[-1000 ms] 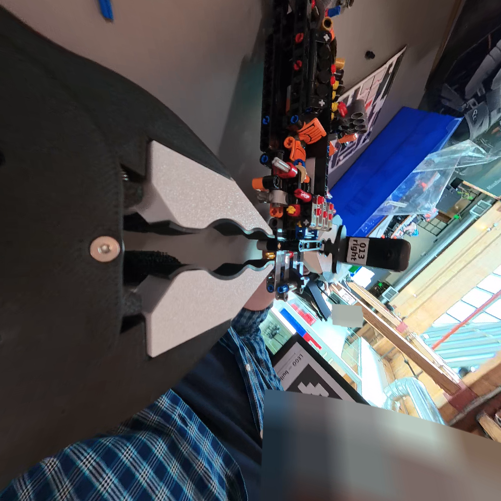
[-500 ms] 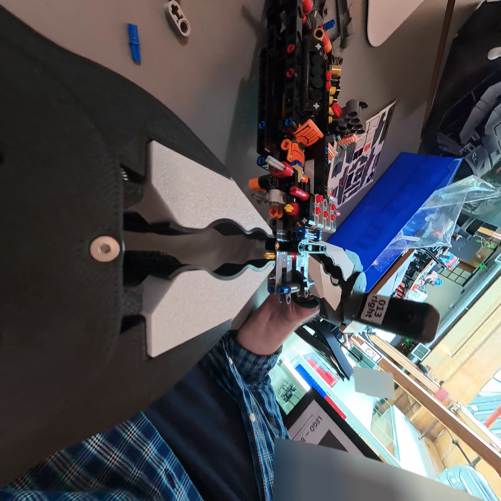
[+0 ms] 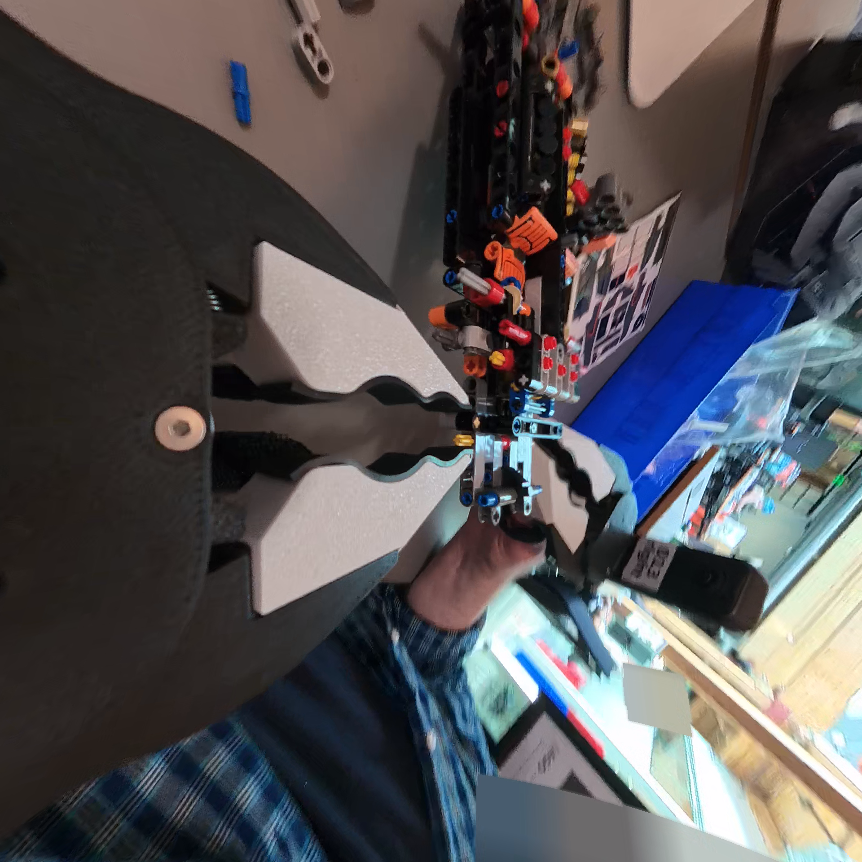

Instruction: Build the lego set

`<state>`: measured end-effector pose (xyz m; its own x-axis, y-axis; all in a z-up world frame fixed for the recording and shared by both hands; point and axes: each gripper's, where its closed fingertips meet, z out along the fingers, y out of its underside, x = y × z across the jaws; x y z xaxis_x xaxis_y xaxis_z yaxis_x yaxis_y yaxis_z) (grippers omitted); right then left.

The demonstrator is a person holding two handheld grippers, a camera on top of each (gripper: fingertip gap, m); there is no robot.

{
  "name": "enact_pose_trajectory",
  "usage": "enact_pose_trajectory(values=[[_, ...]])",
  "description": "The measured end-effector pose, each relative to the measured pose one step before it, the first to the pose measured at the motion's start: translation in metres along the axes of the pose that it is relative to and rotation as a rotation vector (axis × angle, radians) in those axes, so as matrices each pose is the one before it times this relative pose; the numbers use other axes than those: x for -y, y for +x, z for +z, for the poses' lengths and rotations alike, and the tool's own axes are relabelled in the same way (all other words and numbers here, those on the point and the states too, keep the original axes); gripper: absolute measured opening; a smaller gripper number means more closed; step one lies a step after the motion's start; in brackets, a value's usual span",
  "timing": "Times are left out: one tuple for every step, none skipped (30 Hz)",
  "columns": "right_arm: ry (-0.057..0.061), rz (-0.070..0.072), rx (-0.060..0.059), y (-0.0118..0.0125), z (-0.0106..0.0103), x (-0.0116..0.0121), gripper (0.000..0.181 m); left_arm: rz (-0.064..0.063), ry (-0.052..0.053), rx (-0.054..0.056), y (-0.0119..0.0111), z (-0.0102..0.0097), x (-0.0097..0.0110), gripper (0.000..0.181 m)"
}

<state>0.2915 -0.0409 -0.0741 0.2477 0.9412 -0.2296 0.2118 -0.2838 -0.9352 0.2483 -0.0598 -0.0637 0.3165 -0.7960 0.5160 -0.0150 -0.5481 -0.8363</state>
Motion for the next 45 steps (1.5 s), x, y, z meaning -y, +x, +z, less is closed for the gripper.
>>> enact_pose_trajectory(values=[[0.025, 0.0351, 0.0376, -0.00228, -0.00121, 0.003, 0.004, -0.0173, 0.0024, -0.0363, 0.00245, -0.00089, 0.00075, 0.013], [0.0227, 0.0434, 0.0484, -0.00309, -0.00127, 0.00255, 0.004, -0.0114, 0.0139, -0.0333, 0.0027, -0.00113, 0.00228, 0.013], [0.0231, 0.0398, 0.0411, -0.00243, -0.00123, 0.00248, 0.004, -0.0147, 0.0036, -0.0284, 0.00228, -0.00036, 0.00045, 0.013], [0.016, 0.0283, 0.0306, -0.0018, -0.00088, 0.00149, 0.004, -0.0093, 0.0028, -0.0207, 0.00148, 0.00012, 0.00036, 0.013], [0.0076, 0.0258, 0.0341, -0.00227, -0.00073, 0.00055, 0.004, -0.006, 0.0094, -0.0224, 0.00167, -0.00034, 0.00094, 0.013], [0.0156, 0.0264, 0.0347, -0.00268, -0.00086, 0.00171, 0.004, -0.0079, 0.0077, -0.0235, 0.00186, -0.00079, 0.00066, 0.013], [0.0148, 0.0214, 0.0289, -0.0025, -0.00047, 0.00174, 0.004, -0.0082, 0.0124, -0.0238, 0.00144, -0.00072, 0.00172, 0.013], [0.008, 0.0168, 0.0247, -0.0021, -0.00022, 0.00087, 0.004, -0.0077, 0.0104, -0.021, 0.00186, -0.00071, 0.0015, 0.013], [0.0069, 0.0136, 0.0179, -0.00128, -0.00013, 0.00057, 0.004, -0.0031, 0.0015, -0.0145, 0.00075, -0.00045, 0.0002, 0.013], [0.0043, 0.0121, 0.0145, -0.00101, -0.00003, 0.00019, 0.004, 0.0006, 0.001, -0.0093, 0.00064, -0.00048, 0.00011, 0.013], [0.0027, 0.0123, 0.0177, -0.00139, 0.00012, 0.00005, 0.004, -0.0037, 0.0018, -0.0129, 0.00093, -0.0007, 0.00024, 0.013], [0.0047, 0.0124, 0.02, -0.0018, 0.00012, 0.0003, 0.004, -0.0019, 0.0018, -0.0155, 0.0012, -0.00063, 0.0001, 0.013], [0.007, 0.0125, 0.0158, -0.00128, 0.00005, 0.00072, 0.004, -0.0004, 0.0017, -0.0113, 0.00143, -0.00048, 0.00027, 0.013], [0.0038, 0.0139, 0.0146, -0.00091, 0.00018, 0.00025, 0.004, -0.0001, 0.0026, -0.0097, 0.00097, -0.0005, 0.00044, 0.013], [0.0034, 0.0114, 0.0131, -0.00084, -0.00004, 0.00013, 0.004, -0.0015, -0.0008, -0.0109, 0.00052, -0.00031, 0.00012, 0.013], [0.0042, 0.0083, 0.0112, -0.00078, -0.00016, 0.00048, 0.004, -0.0007, -0.0014, -0.0127, 0.00131, 0.00002, -0.00005, 0.013], [0.0049, 0.0091, 0.0115, -0.00084, -0.00034, 0.0005, 0.004, -0.0015, 0.0009, -0.0129, 0.00139, 0.00027, 0.00026, 0.013], [0.0055, 0.0097, 0.0111, -0.00062, -0.00044, 0.00063, 0.004, -0.0032, 0.0009, -0.0139, 0.00151, 0.00036, 0.00024, 0.013], [0.0051, 0.0086, 0.0083, -0.00046, -0.00034, 0.0005, 0.004, -0.0014, 0.0006, -0.0124, 0.00139, 0.00053, 0.00014, 0.014], [0.002, 0.0064, 0.0052, -0.00012, -0.00032, 0.00012, 0.004, -0.0002, 0.0008, -0.0085, 0.00032, 0.00011, -0.00021, 0.014], [-0.0032, -0.0007, 0.0011, -0.00015, -0.00002, -0.00051, 0.004, -0.0005, 0.0037, -0.0046, 0.0, -0.00008, 0.00032, 0.014], [-0.0037, -0.008, -0.0045, -0.00001, 0.00023, -0.00032, 0.004, -0.0009, 0.0033, -0.0017, -0.00036, -0.00031, 0.00028, 0.013], [-0.003, -0.0166, -0.015, 0.00057, 0.00027, -0.00005, 0.004, 0.0017, 0.0058, 0.0072, -0.00122, -0.00052, 0.00073, 0.013], [-0.0096, -0.0188, -0.0195, 0.00103, 0.0005, -0.00083, 0.004, -0.002, 0.0078, 0.0151, -0.00243, -0.00088, 0.00123, 0.013], [-0.009, -0.0162, -0.0154, 0.00049, 0.00047, -0.00066, 0.004, -0.0035, 0.0016, 0.0094, -0.00201, -0.00078, 0.00055, 0.013], [-0.0053, -0.012, -0.0098, 0.0, 0.00054, -0.00031, 0.004, -0.0007, 0.0006, 0.0001, -0.00054, -0.00055, 0.00022, 0.013], [-0.0001, -0.0099, -0.0088, 0.00013, 0.00014, 0.00038, 0.004, 0.0006, 0.0004, -0.0002, -0.00002, -0.00017, 0.00007, 0.013], [-0.0025, -0.0088, -0.008, 0.00025, -0.00007, 0.00014, 0.004, 0.0022, -0.0017, 0.0021, -0.00009, 0.00008, -0.00028, 0.013], [-0.0036, -0.0111, -0.0113, 0.00072, -0.00005, -0.00009, 0.004, 0.0015, -0.0048, 0.0027, -0.00034, 0.00006, -0.00069, 0.013], [-0.0028, -0.0092, -0.0097, 0.00056, -0.00002, -0.00009, 0.004, 0.0007, -0.0028, 0.0013, -0.00023, 0.0, -0.00041, 0.013], [0.0008, -0.0022, -0.0032, 0.00004, -0.00002, 0.00026, 0.004, -0.001, 0.001, -0.0003, -0.00004, -0.00002, 0.00027, 0.013], [0.0037, 0.0001, -0.0021, 0.00021, -0.00004, 0.00059, 0.004, -0.0002, 0.0026, 0.0009, 0.00002, -0.00002, 0.00039, 0.013], [0.0024, -0.0009, -0.003, 0.00022, -0.00023, 0.00053, 0.004, 0.0007, 0.001, 0.0015, 0.0, 0.00019, 0.00031, 0.013], [0.002, 0.0002, -0.003, 0.00039, -0.00016, 0.00027, 0.004, -0.0024, 0.0012, 0.0021, -0.00018, 0.00018, 0.00008, 0.013], [0.0031, 0.0004, -0.0035, 0.00045, 0.00001, 0.00042, 0.004, -0.0048, 0.0052, 0.0034, -0.0004, 0.00005, 0.00059, 0.013], [0.0025, 0.0011, -0.0025, 0.0004, -0.00003, 0.00032, 0.004, -0.0037, 0.0062, 0.0034, -0.00023, -0.00002, 0.00041, 0.013], [0.0014, 0.0021, -0.0026, 0.00048, -0.00001, 0.00012, 0.004, -0.0001, 0.003, 0.0063, -0.00037, 0.00004, -0.00022, 0.014], [-0.0023, 0.0011, -0.0008, 0.00024, 0.00024, -0.00043, 0.004, 0.0047, 0.0017, 0.0086, -0.00033, -0.00027, -0.0003, 0.014], [-0.001, -0.0024, -0.0031, 0.00017, 0.00014, -0.00017, 0.004, 0.0034, -0.0004, 0.0077, -0.00014, -0.00051, -0.00044, 0.014], [0.0005, -0.0031, -0.0044, 0.00025, 0.00015, 0.00008, 0.004, 0.0045, 0.0021, 0.0091, -0.00029, -0.00074, -0.00003, 0.014], [-0.0008, 0.0014, 0.0005, 0.00007, 0.00013, -0.0001, 0.004, 0.0069, 0.0047, 0.0086, -0.00007, -0.00117, 0.00052, 0.014], [-0.0001, 0.0034, 0.0023, -0.0001, -0.00002, -0.00021, 0.004, 0.0071, -0.0001, 0.006, 0.0001, -0.00138, 0.00012, 0.014], [0.0016, 0.0006, -0.0005, 0.00015, -0.00019, 0.00018, 0.004, 0.0051, -0.0002, 0.006, -0.00019, -0.00179, -0.00004, 0.014], [0.0006, -0.0005, -0.001, 0.0002, -0.00016, 0.00022, 0.004, 0.0007, 0.0055, 0.0036, -0.0003, -0.00196, 0.00073, 0.014], [-0.0006, 0.001, 0.0003, 0.00011, -0.00005, -0.00006, 0.004, -0.0011, 0.0072, 0.0018, -0.00021, -0.00182, 0.00096, 0.014]])
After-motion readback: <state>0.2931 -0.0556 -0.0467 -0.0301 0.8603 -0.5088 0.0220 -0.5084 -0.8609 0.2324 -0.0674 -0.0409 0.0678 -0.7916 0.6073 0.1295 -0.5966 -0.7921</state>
